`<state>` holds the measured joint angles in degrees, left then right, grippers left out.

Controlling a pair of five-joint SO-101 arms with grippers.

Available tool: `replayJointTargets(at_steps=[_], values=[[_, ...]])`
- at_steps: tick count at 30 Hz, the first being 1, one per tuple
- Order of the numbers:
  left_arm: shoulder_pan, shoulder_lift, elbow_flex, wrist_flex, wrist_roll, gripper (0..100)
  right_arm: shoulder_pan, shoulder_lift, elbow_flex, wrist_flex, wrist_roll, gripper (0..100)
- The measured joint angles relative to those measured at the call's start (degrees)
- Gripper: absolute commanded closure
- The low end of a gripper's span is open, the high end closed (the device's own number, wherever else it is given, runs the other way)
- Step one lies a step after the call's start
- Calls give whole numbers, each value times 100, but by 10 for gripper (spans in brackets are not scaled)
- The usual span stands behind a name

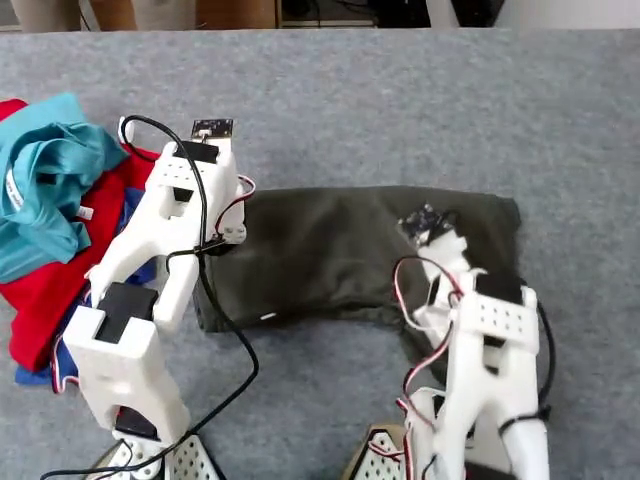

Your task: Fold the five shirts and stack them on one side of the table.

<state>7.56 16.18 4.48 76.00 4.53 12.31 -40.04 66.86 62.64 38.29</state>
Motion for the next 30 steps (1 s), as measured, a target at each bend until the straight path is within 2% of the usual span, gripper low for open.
replayJointTargets(at_steps=[5,8,10,13,18,25,30], values=[[0,0,0,0,0,981,0,-1451,26,967,571,996],[0,0,0,0,0,981,-9,-2321,-79,941,642,996],[0,0,0,0,0,981,-9,-2400,-97,721,642,996],[0,0,0,0,0,981,26,-2022,-97,123,580,996],[123,0,0,0,-158,981,35,-457,-246,-738,237,996],[220,53,9,-229,-246,981,35,1626,-870,-888,79,997],[220,53,308,-721,-246,981,70,1767,-651,-642,396,997]])
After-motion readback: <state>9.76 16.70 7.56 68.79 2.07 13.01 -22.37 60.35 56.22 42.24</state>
